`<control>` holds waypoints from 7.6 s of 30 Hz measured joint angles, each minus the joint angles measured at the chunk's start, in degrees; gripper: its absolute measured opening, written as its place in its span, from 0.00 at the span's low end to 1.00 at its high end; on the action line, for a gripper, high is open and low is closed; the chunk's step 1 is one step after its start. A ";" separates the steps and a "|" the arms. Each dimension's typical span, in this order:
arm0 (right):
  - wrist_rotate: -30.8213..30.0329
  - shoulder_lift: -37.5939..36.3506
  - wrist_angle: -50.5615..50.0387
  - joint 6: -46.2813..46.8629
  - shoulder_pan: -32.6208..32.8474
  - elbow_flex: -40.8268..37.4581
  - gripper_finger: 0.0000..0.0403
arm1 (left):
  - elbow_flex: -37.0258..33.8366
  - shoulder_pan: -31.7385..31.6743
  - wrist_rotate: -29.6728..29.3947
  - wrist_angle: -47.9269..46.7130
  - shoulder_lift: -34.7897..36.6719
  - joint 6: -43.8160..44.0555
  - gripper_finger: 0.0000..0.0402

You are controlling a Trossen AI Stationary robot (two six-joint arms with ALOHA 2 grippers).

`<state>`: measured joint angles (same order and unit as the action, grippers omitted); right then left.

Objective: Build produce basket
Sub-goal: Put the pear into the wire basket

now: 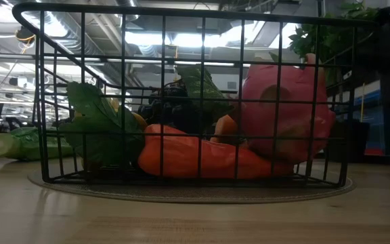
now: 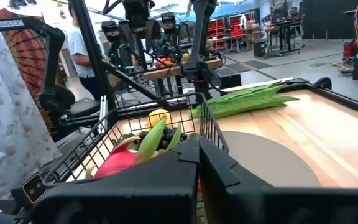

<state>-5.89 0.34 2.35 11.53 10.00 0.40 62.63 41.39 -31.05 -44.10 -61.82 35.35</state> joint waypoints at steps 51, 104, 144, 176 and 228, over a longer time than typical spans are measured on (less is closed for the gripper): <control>-0.02 0.02 0.02 0.02 -0.02 0.00 0.01 | -8.63 6.20 28.92 -9.49 -16.53 39.54 0.34; -0.03 0.00 0.02 0.02 -0.02 -0.02 0.01 | -9.85 15.75 15.40 -1.83 -32.47 46.72 0.34; -0.02 0.02 0.02 0.02 -0.02 -0.02 0.01 | -7.35 14.90 20.40 -8.64 -32.50 52.76 0.00; -0.03 0.00 0.02 0.02 -0.02 -0.02 0.01 | 23.74 3.81 5.63 -45.96 -31.74 33.08 0.00; -0.04 0.02 0.02 0.01 -0.02 -0.02 0.01 | 38.80 -18.75 1.77 -20.79 -31.67 -11.96 0.00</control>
<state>-5.92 0.36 2.37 11.54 9.98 0.38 101.43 22.63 -29.28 -64.88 -93.49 23.40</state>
